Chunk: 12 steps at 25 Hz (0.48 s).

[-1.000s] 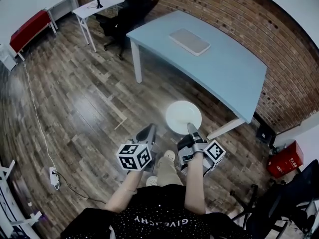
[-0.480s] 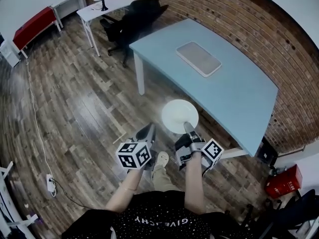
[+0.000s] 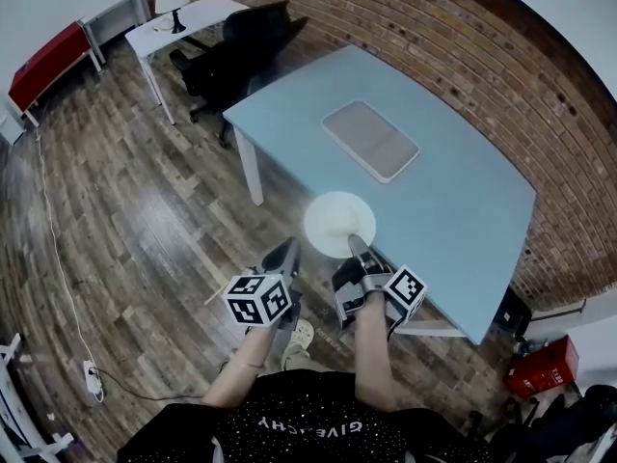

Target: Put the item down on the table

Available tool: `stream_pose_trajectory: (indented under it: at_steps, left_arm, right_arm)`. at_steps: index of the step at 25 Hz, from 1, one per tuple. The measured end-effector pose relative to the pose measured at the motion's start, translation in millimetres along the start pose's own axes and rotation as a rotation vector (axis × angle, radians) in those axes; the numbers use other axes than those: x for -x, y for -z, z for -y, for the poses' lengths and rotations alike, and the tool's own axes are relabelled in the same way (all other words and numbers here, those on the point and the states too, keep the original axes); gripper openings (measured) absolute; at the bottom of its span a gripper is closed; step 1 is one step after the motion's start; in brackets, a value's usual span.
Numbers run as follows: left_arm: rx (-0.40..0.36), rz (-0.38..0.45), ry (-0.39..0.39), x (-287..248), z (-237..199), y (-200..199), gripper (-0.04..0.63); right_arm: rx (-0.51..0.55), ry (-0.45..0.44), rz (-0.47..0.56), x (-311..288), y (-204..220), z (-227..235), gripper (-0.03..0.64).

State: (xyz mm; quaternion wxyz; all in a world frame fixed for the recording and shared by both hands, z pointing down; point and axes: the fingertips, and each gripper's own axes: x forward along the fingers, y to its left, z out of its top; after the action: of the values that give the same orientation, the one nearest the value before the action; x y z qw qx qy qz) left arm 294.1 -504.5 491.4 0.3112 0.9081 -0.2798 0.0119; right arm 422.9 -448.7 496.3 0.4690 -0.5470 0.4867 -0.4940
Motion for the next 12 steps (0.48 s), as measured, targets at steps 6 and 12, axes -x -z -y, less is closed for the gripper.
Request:
stream_pose_trajectory:
  at_steps: [6,12]
  left_arm:
    - [-0.024,0.009,-0.007,-38,-5,-14,0.011]
    - [-0.022,0.011,-0.017,-58,-10,-20,0.011]
  right_arm:
    - [0.003,-0.031,-0.007,-37,-26,-5,0.031]
    - [-0.025,-0.024,0.004,-52,-45,1,0.031]
